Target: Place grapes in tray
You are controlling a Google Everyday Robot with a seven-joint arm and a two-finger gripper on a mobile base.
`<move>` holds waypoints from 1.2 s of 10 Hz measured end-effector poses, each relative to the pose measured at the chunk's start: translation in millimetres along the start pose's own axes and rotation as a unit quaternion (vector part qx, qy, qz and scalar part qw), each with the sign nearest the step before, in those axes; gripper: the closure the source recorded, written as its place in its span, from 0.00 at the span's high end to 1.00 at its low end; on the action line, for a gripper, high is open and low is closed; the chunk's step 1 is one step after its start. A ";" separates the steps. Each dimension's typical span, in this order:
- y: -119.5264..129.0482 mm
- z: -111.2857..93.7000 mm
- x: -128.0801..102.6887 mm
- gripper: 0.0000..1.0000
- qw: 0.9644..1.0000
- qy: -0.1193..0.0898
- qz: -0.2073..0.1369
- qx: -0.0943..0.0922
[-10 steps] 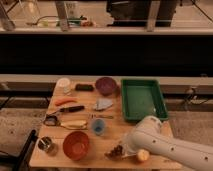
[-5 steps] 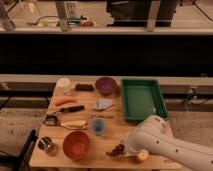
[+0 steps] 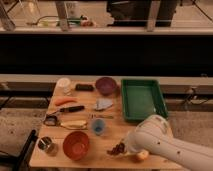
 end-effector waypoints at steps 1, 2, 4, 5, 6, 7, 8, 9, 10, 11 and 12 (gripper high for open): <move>-1.1 -2.0 1.0 0.05 1.000 0.001 0.001 0.004; -4.4 -4.6 1.1 0.05 1.000 0.002 -0.001 0.009; -18.8 -12.0 2.2 0.05 1.000 0.005 -0.011 0.018; -26.1 -16.7 4.1 0.05 1.000 0.006 -0.014 0.022; -39.4 -22.7 11.6 0.05 0.999 0.011 -0.016 0.026; -53.8 -25.7 16.2 0.05 0.999 0.013 -0.020 0.028; -63.6 -26.6 20.3 0.05 0.999 0.016 -0.023 0.027; -81.3 -28.7 31.2 0.05 0.999 0.023 -0.025 0.025; -99.2 -29.4 44.6 0.05 0.999 0.031 -0.025 0.020; -113.3 -29.4 54.8 0.05 0.999 0.036 -0.024 0.017; -132.3 -30.0 69.1 0.05 0.999 0.043 -0.024 0.015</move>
